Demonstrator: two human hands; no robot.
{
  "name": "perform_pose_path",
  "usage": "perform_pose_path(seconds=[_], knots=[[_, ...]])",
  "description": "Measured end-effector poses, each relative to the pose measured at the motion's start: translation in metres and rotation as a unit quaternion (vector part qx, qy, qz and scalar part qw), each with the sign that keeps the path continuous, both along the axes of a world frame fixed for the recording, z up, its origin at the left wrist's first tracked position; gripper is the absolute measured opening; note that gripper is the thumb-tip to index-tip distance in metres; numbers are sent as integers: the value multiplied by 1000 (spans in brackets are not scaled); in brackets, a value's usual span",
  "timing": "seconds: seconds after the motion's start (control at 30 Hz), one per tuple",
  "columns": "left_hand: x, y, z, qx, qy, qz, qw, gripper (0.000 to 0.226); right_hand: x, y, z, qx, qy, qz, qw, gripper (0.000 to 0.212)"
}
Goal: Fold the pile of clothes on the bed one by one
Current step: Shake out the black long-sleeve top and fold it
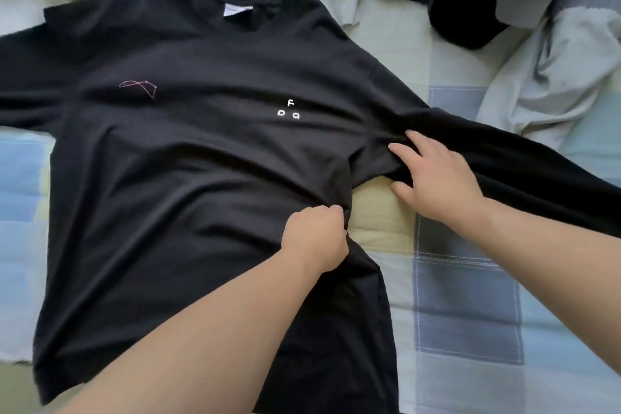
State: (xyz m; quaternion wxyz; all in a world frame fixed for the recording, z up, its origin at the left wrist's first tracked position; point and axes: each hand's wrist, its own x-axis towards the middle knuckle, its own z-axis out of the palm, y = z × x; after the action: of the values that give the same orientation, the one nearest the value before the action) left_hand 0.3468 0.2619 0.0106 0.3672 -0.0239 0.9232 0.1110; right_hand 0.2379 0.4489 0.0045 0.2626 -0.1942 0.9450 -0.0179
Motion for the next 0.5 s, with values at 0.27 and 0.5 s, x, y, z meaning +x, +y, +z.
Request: perform_pose_path(seconds=[0.27,0.5], knots=[[56,-44,20,53,91,15,994,32,46,-41,28,-31,25,-53,998,80],[159,-110,33,25,-50,-115,992,34,183,-62,40,-165,54,46,984,37]])
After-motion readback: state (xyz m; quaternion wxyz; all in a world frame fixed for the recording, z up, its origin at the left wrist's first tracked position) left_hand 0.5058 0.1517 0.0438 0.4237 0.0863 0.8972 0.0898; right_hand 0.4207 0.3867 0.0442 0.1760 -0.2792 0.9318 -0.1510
